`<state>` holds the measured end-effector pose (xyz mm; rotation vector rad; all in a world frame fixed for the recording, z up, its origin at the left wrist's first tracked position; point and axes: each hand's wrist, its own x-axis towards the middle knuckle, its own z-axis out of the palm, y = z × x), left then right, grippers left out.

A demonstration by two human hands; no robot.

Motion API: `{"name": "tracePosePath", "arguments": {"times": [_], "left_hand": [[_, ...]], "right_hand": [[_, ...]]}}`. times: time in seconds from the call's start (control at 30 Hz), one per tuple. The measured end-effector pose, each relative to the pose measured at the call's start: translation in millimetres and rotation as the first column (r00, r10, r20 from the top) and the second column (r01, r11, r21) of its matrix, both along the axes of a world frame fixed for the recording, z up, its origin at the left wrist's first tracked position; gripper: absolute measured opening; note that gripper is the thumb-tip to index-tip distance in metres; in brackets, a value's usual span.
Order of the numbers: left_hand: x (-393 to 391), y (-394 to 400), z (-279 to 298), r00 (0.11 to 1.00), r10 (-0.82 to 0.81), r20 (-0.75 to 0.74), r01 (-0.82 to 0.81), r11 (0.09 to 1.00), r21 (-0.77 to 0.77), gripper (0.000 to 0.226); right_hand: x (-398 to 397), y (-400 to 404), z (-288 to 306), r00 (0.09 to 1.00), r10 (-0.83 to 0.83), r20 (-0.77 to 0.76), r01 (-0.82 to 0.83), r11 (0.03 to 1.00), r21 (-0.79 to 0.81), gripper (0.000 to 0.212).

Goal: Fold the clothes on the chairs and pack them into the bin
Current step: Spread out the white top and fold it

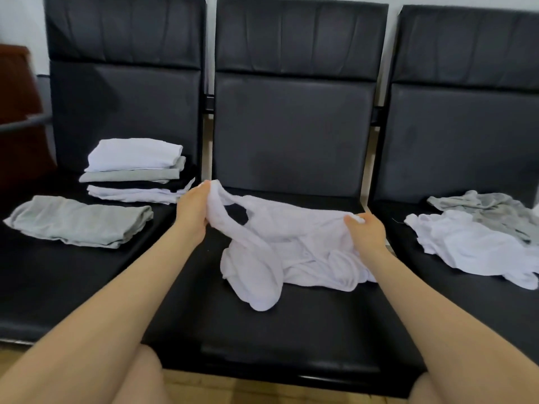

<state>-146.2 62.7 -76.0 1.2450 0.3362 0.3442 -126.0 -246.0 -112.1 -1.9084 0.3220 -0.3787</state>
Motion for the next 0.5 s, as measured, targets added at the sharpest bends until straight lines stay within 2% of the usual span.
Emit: {"name": "tracePosePath", "arguments": {"times": [0.07,0.1,0.13,0.2,0.23,0.3,0.37,0.43,0.5], "left_hand": [[-8,4,2,1.000,-0.003,-0.020,0.000,0.991,-0.135,0.037],[-11,3,3,0.999,-0.024,-0.024,0.020,0.985,-0.173,0.039],[-14,2,5,0.998,-0.053,-0.026,0.048,0.984,-0.170,0.040],[-18,-3,10,0.995,-0.087,-0.047,0.081,0.990,-0.117,0.040],[-19,-6,12,0.994,-0.090,-0.062,0.084,0.993,-0.083,0.041],[-23,-9,13,0.994,-0.100,-0.044,0.099,0.995,-0.027,0.039],[-23,-8,9,0.991,-0.133,-0.008,0.133,0.984,0.118,0.026],[-24,-5,2,0.971,-0.240,0.007,0.233,0.947,0.221,0.031],[-25,-5,-4,0.937,-0.350,-0.001,0.339,0.907,0.251,0.033]], "right_hand": [[-2,-7,-1,0.998,-0.017,-0.054,0.014,0.999,-0.053,0.008],[-3,-9,-1,0.995,-0.030,-0.091,0.017,0.991,-0.134,0.016],[-5,-9,-1,0.992,-0.047,-0.121,0.011,0.961,-0.278,0.024],[-9,-1,-2,0.994,-0.041,-0.099,-0.020,0.836,-0.548,0.031],[-12,7,-1,0.998,0.003,-0.061,-0.039,0.803,-0.594,0.030],[-18,30,1,0.989,0.145,0.013,-0.109,0.797,-0.594,0.028],[-26,57,0,0.938,0.344,0.039,-0.277,0.815,-0.508,0.031],[-36,87,-3,0.838,0.541,-0.072,-0.530,0.776,-0.342,0.039],[-45,112,-11,0.741,0.633,-0.222,-0.670,0.684,-0.289,0.041]]}}
